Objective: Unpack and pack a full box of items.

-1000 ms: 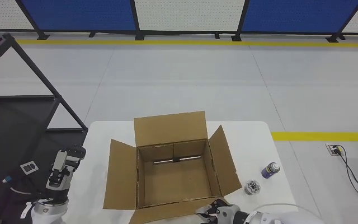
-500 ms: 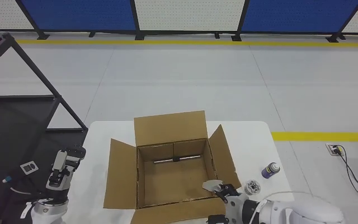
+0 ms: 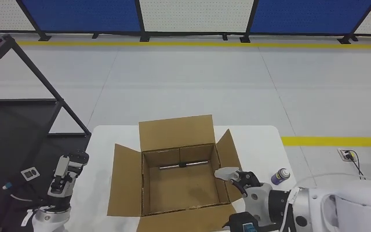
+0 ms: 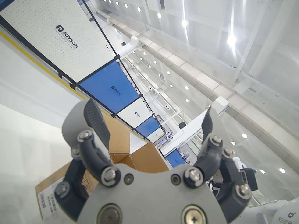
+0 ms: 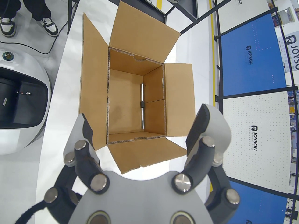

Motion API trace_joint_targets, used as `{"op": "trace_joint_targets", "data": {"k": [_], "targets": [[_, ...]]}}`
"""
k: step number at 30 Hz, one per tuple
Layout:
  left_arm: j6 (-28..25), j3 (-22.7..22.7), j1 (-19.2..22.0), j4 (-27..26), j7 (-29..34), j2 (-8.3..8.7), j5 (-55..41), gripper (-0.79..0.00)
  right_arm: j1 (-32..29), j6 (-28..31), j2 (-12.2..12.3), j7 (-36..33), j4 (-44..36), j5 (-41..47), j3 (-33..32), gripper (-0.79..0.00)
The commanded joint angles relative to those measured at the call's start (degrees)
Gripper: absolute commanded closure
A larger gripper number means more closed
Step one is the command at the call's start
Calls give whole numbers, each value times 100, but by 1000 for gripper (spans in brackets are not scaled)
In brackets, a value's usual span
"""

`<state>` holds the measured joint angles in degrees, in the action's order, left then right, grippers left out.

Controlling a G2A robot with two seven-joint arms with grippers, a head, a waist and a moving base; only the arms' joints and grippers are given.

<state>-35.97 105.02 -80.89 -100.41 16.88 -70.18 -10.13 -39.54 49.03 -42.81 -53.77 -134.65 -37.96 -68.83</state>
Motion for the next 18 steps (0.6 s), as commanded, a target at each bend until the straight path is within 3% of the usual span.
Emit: {"op": "trace_joint_targets", "data": {"k": [1, 11, 14, 18], "targets": [[0, 0, 0, 0, 0, 0, 0, -785, 2, 0, 0, -8, 0, 4, 0, -785], [106, -7, -10, -36, 13, 4, 57, -785, 69, -287, -55, 393, 273, -56, 214, -785], [146, 18, -23, -74, 53, 14, 113, -785, 556, -439, -164, 447, 619, 122, 706, -785], [118, 161, -145, -143, 163, 35, 23, -785, 1673, -786, -442, 65, 1167, 330, 1687, -785]]}}
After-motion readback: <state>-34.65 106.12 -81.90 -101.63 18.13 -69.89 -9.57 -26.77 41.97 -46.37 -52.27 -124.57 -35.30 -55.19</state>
